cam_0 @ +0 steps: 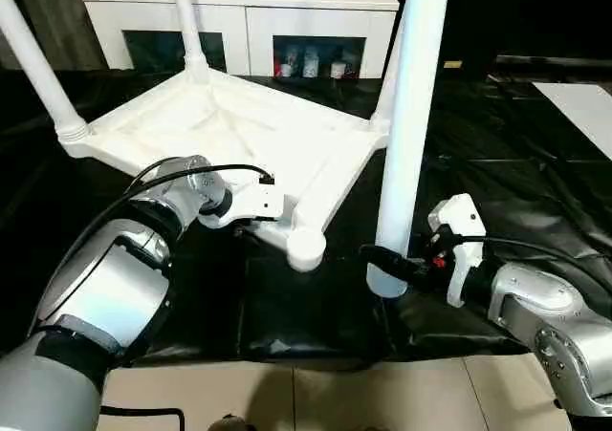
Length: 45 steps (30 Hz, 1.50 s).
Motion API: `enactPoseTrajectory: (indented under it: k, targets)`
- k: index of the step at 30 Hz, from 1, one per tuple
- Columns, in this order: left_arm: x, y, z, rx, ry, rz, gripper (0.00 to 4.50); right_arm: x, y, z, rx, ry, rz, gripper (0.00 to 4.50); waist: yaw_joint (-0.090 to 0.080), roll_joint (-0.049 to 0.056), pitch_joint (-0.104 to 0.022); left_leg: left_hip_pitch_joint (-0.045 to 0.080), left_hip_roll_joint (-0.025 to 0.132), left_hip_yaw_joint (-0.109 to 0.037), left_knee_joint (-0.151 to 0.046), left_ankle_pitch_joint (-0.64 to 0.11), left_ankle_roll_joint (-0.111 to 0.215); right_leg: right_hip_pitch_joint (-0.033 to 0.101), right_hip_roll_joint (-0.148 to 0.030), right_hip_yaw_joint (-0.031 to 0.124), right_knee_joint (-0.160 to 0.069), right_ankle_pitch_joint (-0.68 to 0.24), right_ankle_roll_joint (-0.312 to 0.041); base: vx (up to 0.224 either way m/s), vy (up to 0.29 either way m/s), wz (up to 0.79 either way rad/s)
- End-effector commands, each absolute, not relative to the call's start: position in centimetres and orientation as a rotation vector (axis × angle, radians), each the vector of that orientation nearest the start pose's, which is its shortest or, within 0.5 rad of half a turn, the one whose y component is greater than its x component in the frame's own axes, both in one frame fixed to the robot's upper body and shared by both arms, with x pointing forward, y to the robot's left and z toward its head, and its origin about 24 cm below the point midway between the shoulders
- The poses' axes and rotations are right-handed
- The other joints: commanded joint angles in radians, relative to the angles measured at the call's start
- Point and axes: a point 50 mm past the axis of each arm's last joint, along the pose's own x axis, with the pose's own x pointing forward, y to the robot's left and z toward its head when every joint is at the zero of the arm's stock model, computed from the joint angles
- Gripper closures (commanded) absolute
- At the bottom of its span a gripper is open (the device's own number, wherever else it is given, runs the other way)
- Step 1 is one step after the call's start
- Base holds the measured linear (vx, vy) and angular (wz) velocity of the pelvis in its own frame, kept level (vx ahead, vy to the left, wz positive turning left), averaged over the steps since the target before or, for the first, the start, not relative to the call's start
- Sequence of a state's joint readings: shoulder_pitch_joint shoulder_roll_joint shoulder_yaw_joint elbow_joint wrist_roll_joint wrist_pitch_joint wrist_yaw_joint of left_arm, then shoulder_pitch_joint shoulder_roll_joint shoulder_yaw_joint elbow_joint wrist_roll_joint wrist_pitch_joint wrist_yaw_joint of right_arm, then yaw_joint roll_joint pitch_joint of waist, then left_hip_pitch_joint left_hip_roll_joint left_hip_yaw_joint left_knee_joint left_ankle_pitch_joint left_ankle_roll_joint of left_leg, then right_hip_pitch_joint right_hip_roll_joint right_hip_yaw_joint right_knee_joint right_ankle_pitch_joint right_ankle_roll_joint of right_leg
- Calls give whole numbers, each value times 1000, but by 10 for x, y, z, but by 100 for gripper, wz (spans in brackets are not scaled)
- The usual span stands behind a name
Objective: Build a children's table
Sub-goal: Pick table leg
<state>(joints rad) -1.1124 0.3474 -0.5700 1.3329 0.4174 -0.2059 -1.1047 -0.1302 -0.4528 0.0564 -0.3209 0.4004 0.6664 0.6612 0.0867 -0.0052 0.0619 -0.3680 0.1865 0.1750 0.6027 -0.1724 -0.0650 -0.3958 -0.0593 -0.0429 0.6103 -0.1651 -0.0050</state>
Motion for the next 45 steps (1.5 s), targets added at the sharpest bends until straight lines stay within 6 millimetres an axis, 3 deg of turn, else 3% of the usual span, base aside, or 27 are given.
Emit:
enactPoseTrajectory:
  k: [1,8,13,14,17,18,24,31,36,41,45]
  targets:
    - [367,154,75,1079,849,-1290,213,247,-154,100,-42,280,865,263,2,3,-72,18,38,-19,-73,-253,1,51,-84,44,-79,-223,-230,0,0,0]
    - [366,152,77,1093,886,-1331,277,248,-156,100,-56,281,863,263,3,1,-70,20,39,-18,-74,-273,4,48,-85,44,-86,-286,-216,0,0,0]
    - [368,154,80,1098,916,-1287,322,249,-156,99,-64,283,864,263,3,1,-71,18,39,-18,-74,-259,8,48,-86,44,-83,-274,-216,0,0,0]
    - [368,153,80,1071,908,-1289,325,249,-155,98,-64,283,865,263,5,5,-70,17,39,-19,-74,-256,10,49,-87,43,-84,-279,-217,0,0,0]
    - [368,148,80,998,885,-1293,348,249,-155,98,-63,282,865,263,4,0,-69,18,39,-18,-75,-264,10,48,-86,43,-87,-295,-214,0,0,0]
    - [368,146,79,955,872,-1290,348,249,-154,98,-62,282,864,263,5,4,-70,19,40,-19,-75,-261,10,47,-87,43,-86,-289,-217,0,0,0]
    - [366,141,73,766,846,-1227,377,249,-152,97,-54,275,861,263,4,4,-69,16,38,-18,-75,-263,14,48,-87,42,-85,-283,-232,0,0,0]
    - [363,144,65,631,797,-1128,398,251,-152,95,-53,272,842,263,-7,1,-68,11,37,-21,-77,-270,16,50,-85,39,-89,-346,-206,0,0,0]
    - [352,134,57,588,651,-1106,415,265,-161,94,-61,256,690,263,-30,5,-69,11,36,-19,-76,-284,14,40,-79,38,-91,-356,-214,0,0,0]
    - [328,120,42,609,608,-1169,435,279,-169,99,-5,226,556,263,-35,7,-68,14,38,-17,-78,-300,9,32,-76,39,-94,-370,-192,0,0,0]
    - [316,115,35,545,629,-1119,449,284,-171,103,36,213,518,263,-35,8,-66,13,38,-17,-81,-300,4,32,-76,41,-92,-370,-183,0,0,0]
